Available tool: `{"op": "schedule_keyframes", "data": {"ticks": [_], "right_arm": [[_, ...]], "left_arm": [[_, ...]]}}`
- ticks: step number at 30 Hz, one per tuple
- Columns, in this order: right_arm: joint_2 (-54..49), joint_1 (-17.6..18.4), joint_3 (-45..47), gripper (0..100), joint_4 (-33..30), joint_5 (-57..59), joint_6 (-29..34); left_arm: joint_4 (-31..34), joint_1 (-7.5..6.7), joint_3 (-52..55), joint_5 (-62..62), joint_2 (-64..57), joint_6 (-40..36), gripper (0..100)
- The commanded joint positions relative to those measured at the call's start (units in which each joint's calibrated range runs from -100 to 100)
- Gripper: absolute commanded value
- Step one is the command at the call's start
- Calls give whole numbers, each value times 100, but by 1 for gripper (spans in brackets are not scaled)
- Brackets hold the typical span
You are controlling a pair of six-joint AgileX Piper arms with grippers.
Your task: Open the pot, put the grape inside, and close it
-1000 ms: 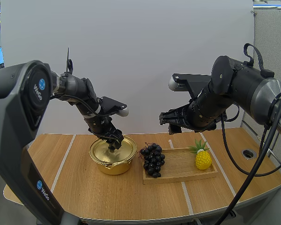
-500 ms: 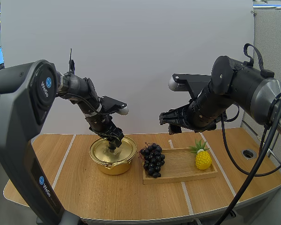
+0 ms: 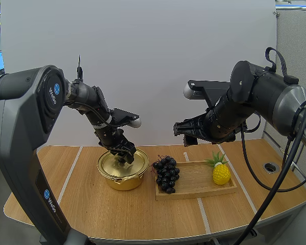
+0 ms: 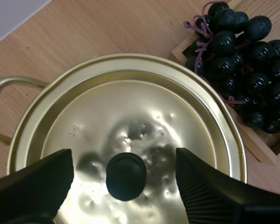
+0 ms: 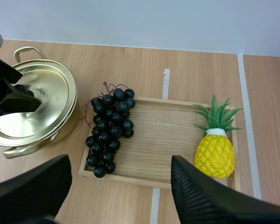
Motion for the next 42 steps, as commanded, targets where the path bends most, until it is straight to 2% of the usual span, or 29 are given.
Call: {"op": "schedule_keyframes", "data": {"ticks": [1, 2, 3, 4, 8, 9, 17, 25, 37, 42], "right_arm": [[-49, -14, -59, 100, 11, -44, -19], [-49, -14, -59, 100, 11, -44, -19], [-49, -14, -59, 100, 11, -44, -19], [-49, -14, -59, 100, 11, -44, -19], [-49, -14, -59, 100, 11, -44, -19], [-49, -14, -59, 100, 11, -44, -19], [-49, -14, -59, 100, 11, -44, -19], [-49, -14, -59, 100, 11, -44, -19], [-49, -14, -59, 100, 47, -258, -19], [-49, -14, -59, 100, 413, -258, -19]], "left_arm": [[-118, -12, -55, 66, -10, 24, 100], [-118, -12, -55, 71, -10, 24, 100], [-118, -12, -55, 86, -10, 24, 89], [-118, -12, -55, 86, -10, 24, 76], [-105, -12, -55, 103, -10, 24, 8], [-74, -12, -55, 103, -10, 24, 0], [-40, -12, -66, 282, -96, 15, 0], [-28, -12, -509, 588, -1042, -58, 0], [81, -12, -2229, 781, -2633, -502, 0], [131, -12, -3057, 744, -2869, -689, 0]]}}
